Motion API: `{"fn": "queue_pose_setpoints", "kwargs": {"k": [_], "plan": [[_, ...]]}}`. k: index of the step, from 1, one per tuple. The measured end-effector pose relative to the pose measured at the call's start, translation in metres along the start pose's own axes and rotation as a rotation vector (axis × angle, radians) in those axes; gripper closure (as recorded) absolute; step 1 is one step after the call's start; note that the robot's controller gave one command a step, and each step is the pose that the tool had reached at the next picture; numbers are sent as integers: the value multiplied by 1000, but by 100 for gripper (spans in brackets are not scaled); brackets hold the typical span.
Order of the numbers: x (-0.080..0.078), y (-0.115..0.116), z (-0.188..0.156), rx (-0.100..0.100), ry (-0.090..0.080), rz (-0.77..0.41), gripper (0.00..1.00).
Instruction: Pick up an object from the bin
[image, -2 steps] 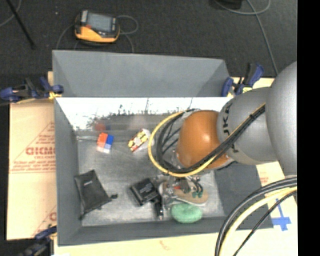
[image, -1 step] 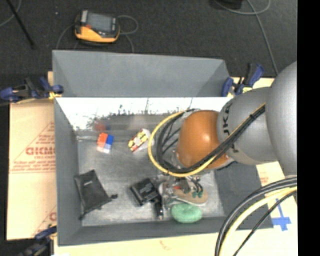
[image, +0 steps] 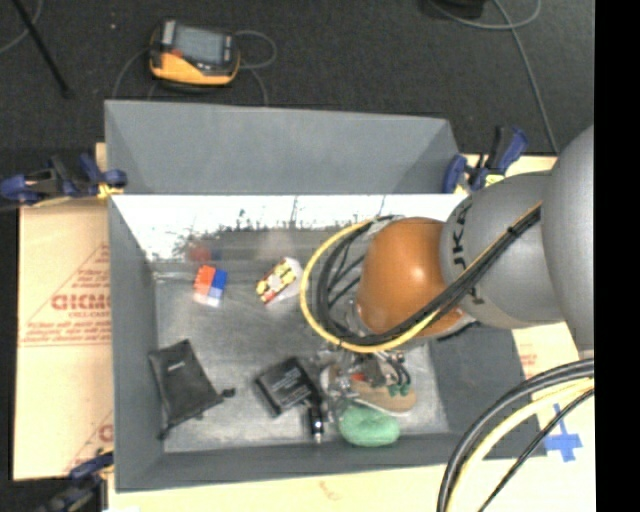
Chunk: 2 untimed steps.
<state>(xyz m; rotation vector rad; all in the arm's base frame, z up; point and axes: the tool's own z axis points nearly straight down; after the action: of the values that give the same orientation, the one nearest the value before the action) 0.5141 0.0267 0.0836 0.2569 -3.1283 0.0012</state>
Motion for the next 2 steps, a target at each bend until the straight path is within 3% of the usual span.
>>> {"fn": "queue_pose_setpoints", "kwargs": {"k": [1, 2], "plan": [[3, -2, -112, -1, -5, 55, 100], [3, -2, -112, -1, -5, 55, 100]]}}
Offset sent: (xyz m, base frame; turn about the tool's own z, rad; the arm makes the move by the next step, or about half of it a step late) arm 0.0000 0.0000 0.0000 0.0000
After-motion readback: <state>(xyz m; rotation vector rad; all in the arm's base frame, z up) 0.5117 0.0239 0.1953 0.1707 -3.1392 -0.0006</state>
